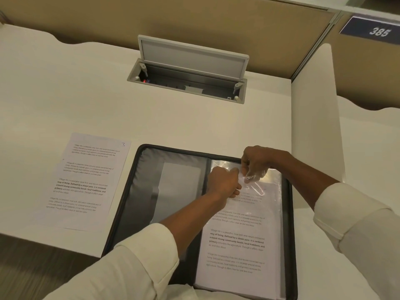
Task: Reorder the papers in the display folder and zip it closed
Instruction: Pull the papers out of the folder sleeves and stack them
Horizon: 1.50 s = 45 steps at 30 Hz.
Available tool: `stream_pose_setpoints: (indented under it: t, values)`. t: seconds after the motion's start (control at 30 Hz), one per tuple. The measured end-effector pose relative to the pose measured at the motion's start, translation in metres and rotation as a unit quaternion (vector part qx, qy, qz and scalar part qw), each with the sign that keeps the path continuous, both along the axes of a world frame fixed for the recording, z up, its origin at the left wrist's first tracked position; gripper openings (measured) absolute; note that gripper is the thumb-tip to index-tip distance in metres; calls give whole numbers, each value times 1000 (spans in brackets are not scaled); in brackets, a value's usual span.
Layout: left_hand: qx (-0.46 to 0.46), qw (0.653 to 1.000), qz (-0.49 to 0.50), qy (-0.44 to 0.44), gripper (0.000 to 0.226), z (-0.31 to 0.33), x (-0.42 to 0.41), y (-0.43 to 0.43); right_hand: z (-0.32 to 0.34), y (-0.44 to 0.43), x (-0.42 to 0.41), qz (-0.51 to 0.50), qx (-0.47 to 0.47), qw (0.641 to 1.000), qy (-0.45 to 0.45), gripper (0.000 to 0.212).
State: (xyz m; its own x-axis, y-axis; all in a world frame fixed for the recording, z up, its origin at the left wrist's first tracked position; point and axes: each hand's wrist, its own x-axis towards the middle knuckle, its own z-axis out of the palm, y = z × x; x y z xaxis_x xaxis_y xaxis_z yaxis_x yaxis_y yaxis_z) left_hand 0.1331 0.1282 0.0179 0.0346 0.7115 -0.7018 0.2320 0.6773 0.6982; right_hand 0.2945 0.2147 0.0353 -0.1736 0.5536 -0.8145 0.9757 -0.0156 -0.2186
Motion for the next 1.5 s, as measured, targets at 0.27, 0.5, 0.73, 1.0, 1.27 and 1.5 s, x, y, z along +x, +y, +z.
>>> stream_pose_setpoints:
  t: [0.27, 0.5, 0.73, 1.0, 1.27, 1.5]
  values:
    - [33, 999, 31, 14, 70, -12, -9, -11, 4, 4, -4, -42, -125, 991, 3, 13]
    - [244, 926, -129, 257, 37, -33, -47, -37, 17, 8, -1, -25, -203, 979, 23, 24]
    - [301, 921, -133, 211, 49, -29, -64, -58, 36, 9, 1, -110, -301, 924, 209, 30]
    - [215, 948, -153, 177, 81, 87, -44, -64, 58, 22, -29, -225, -282, 850, 384, 40]
    - [136, 938, -169, 271, 19, 84, -120, -24, 54, 28, -65, -389, -151, 775, 475, 32]
    - [70, 946, -88, 305, 33, 61, -217, 8, 10, 12, -30, -283, 61, 925, 246, 25]
